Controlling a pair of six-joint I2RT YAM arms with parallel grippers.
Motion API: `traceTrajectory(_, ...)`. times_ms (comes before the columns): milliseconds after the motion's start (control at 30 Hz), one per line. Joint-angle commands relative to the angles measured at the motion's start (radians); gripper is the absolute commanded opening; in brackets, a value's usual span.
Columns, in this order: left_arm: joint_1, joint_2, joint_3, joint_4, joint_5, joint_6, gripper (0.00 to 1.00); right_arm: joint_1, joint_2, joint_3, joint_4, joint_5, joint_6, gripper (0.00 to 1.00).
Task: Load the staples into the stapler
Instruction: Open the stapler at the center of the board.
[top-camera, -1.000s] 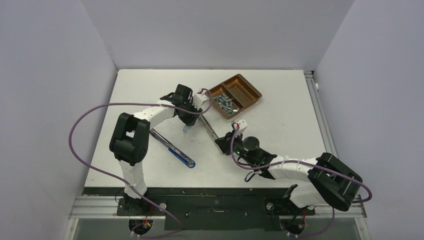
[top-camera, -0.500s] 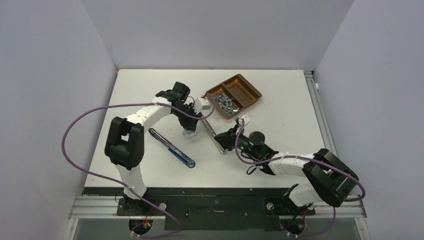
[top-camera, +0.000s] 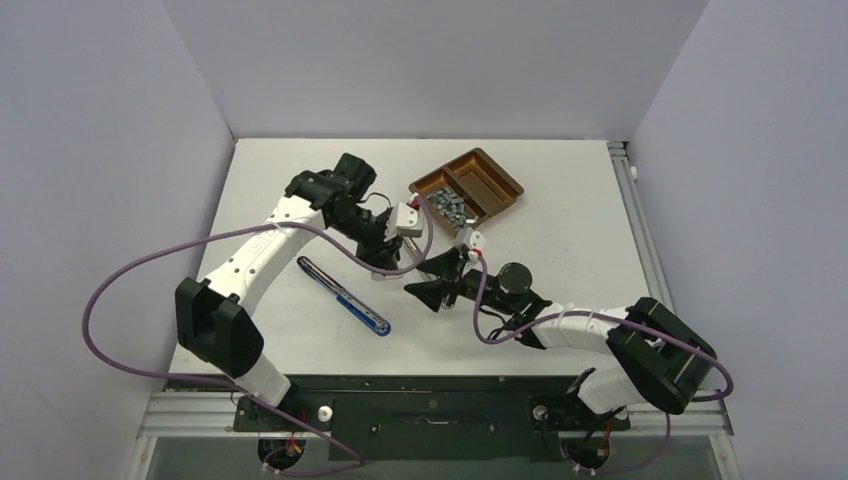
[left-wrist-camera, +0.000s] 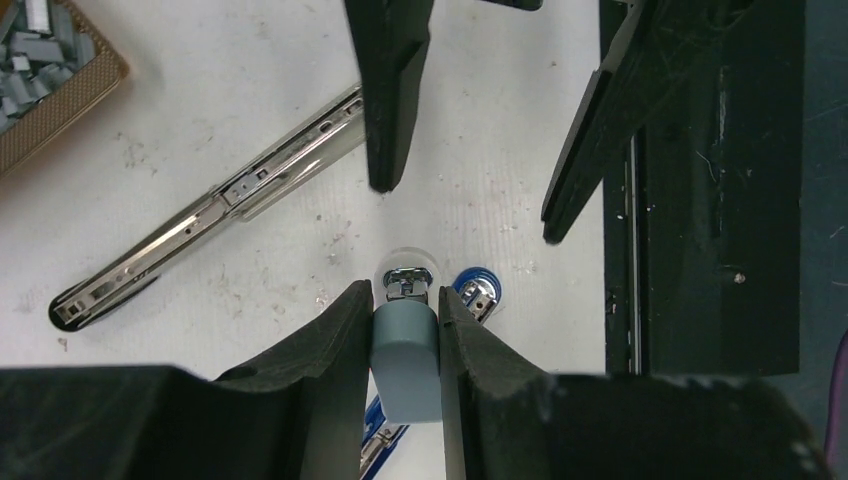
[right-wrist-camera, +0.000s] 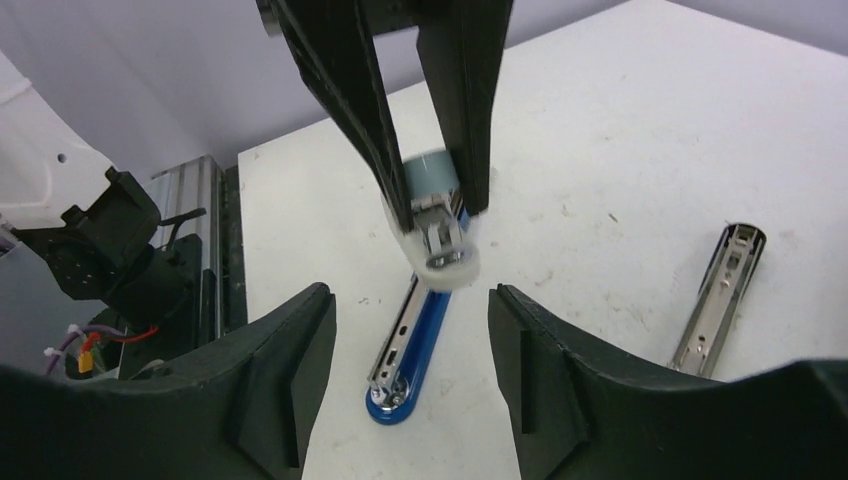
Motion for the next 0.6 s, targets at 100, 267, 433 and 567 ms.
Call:
traceTrajectory(100, -0.054, -0.076, -0.028, -0.019, 0.049, 0.056, 0.00, 0.057, 0.005, 0.098, 0.004, -0.022, -0.060, 0.57)
traceTrajectory(267, -0.061, -0.106, -0.035, -0.010, 0.060, 0.044, 0.00, 0.080, 0.037, 0.110, 0.005, -0.002, -0.067, 0.54)
traceTrajectory(433, -0.063, -0.122, -0.026, -0.044, 0.087, 0.054, 0.00, 0.102, 0.049, 0.128, -0.041, 0.021, -0.126, 0.50)
traceTrajectory(567, -0.070, -0.119, -0.001, -0.107, 0.114, 0.078, 0.00, 0.122, 0.040, 0.129, -0.081, 0.100, -0.181, 0.50)
